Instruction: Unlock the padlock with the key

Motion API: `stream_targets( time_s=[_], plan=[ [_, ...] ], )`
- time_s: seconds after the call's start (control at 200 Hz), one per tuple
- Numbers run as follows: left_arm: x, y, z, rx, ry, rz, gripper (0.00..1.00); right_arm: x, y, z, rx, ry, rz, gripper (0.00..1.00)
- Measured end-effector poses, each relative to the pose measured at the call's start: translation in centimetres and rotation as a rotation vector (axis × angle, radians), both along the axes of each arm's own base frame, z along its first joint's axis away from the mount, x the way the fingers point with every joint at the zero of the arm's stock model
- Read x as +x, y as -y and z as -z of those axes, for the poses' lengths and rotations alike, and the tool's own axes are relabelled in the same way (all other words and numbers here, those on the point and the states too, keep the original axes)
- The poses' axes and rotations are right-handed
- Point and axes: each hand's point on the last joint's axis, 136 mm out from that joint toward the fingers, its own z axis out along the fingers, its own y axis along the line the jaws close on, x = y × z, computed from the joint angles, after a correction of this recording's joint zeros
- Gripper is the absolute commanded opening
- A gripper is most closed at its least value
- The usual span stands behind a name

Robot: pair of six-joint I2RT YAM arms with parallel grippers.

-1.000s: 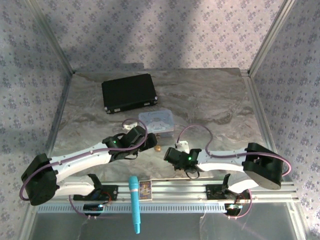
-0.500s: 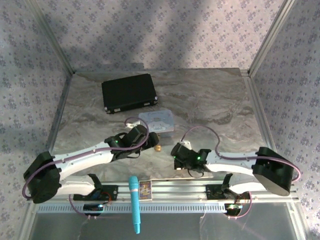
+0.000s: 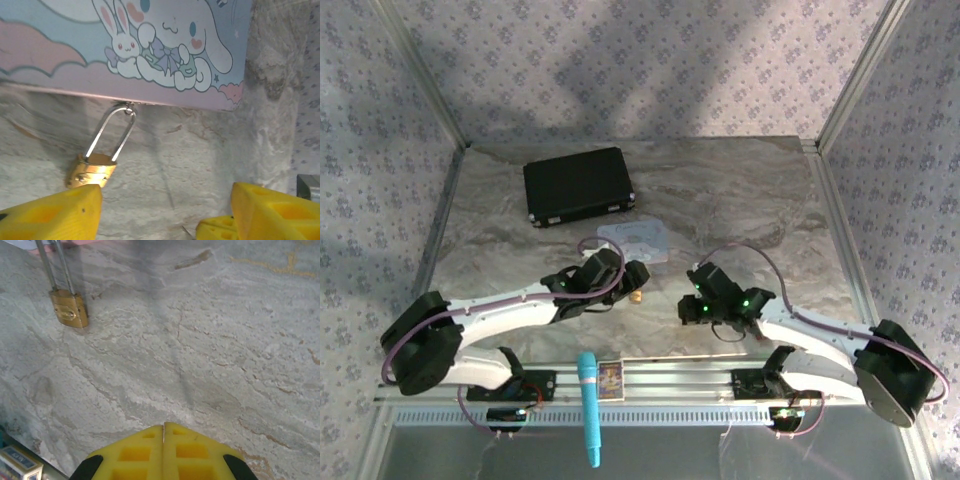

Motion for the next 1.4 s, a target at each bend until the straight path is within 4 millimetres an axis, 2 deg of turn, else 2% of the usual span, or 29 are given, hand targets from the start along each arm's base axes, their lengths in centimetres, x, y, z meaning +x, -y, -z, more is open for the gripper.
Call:
stream_targets(
  time_s=[0.195, 0.315, 0.53, 0.645, 0.765, 0.979, 1.164, 1.289, 1.399],
  plan=[
    [-0.1, 0.9, -0.2, -0.201, -0.124, -0.128, 0.93, 1.4, -1.1, -2.8, 0.042, 0.048, 0.0, 0.0],
    [0.0, 1.3, -0.5, -0.314, -0.197, -0.206, 0.94, 2.6, -1.8, -5.1, 0.074, 0.112, 0.006, 0.0],
    [0.5, 2.9, -2.7, -0.51, -0.28, -0.262, 0.95, 4.6, -3.5, -8.6, 0.141, 0.216, 0.006, 0.0],
    [0.6, 3.8, -2.9, -0.569, -0.319, -0.267, 0.95, 5.2, -4.5, -9.3, 0.167, 0.24, -0.002, 0.0],
    [0.7, 4.5, -2.1, -0.594, -0.364, -0.275, 0.95, 5.6, -5.7, -9.9, 0.18, 0.266, -0.015, 0.0],
    [1.1, 4.6, -2.5, -0.648, -0.364, -0.294, 0.84, 5.6, -7.4, -10.6, 0.212, 0.294, -0.041, 0.0],
    [1.5, 4.9, -3.3, -0.695, -0.356, -0.295, 0.63, 5.1, -8.0, -10.5, 0.217, 0.296, -0.061, 0.0],
    [1.9, 4.7, -3.6, -0.709, -0.349, -0.303, 0.48, 5.1, -7.7, -10.4, 0.21, 0.296, -0.053, 0.0],
    [1.9, 4.4, -3.2, -0.705, -0.351, -0.309, 0.41, 5.1, -7.3, -10.3, 0.205, 0.299, -0.043, 0.0]
  ],
)
